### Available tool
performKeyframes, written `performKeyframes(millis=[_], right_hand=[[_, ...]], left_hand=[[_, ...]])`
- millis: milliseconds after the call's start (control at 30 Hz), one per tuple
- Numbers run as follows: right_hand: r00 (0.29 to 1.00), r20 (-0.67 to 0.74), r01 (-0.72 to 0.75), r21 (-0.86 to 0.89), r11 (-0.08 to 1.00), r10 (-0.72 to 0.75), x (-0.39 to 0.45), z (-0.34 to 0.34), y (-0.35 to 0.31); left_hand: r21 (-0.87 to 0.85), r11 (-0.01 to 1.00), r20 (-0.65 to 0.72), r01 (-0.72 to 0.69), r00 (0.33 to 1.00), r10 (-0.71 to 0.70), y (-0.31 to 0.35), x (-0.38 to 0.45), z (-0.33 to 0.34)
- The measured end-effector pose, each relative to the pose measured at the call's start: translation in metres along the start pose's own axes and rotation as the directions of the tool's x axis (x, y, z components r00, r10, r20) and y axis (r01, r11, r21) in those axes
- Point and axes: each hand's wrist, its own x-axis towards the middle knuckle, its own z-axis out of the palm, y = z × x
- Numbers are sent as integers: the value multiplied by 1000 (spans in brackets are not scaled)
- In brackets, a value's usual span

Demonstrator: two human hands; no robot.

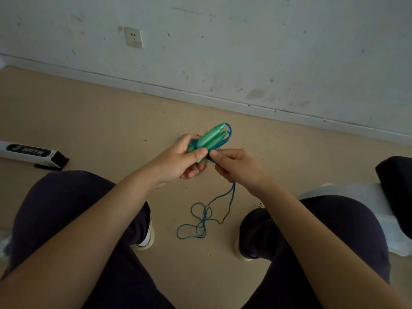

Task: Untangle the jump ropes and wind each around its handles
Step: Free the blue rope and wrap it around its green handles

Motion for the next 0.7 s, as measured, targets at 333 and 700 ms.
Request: performKeyframes(millis=[333,700], right_hand=[[998,38,59,-166,984,-54,-1,-7,-3],[897,-72,356,-464,811,-435,0,-24,-14]], left_hand=[[94,994,-339,48,941,-14,-3,10,-12],[214,970,196,113,968,-156,2,2,-11]])
